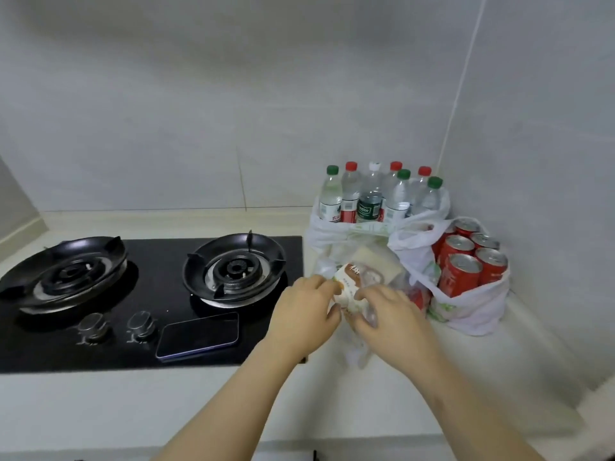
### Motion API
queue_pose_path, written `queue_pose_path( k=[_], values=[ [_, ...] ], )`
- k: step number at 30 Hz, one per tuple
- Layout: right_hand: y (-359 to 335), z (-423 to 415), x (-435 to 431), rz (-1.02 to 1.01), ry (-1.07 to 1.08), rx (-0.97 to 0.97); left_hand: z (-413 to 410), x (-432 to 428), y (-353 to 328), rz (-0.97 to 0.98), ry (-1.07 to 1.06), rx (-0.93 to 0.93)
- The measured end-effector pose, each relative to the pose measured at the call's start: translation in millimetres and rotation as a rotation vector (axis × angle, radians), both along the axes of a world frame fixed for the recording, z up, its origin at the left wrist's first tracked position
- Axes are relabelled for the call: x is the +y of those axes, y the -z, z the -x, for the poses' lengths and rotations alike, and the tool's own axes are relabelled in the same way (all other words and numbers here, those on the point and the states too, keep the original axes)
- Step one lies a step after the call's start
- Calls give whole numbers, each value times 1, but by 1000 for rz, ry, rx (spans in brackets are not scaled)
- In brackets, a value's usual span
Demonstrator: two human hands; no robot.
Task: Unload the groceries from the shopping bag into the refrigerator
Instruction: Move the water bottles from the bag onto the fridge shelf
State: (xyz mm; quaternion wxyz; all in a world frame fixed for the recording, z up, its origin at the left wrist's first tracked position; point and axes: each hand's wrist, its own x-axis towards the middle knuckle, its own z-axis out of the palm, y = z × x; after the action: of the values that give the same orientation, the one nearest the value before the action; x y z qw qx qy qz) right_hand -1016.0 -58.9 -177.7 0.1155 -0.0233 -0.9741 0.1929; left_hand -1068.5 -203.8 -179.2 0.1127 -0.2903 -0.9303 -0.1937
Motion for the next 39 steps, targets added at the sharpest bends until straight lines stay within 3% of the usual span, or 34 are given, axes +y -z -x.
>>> queue_pose_path(
  k=[23,32,39],
  values=[
    [-43,185,201,58,79,105,177,198,-39,-19,-4,31],
    [-46,239,235,90,203,314,244,240,-51,-20,-8,52],
    [-36,282,250,-89,169,0,285,268,-46,221,8,-1]
  ],
)
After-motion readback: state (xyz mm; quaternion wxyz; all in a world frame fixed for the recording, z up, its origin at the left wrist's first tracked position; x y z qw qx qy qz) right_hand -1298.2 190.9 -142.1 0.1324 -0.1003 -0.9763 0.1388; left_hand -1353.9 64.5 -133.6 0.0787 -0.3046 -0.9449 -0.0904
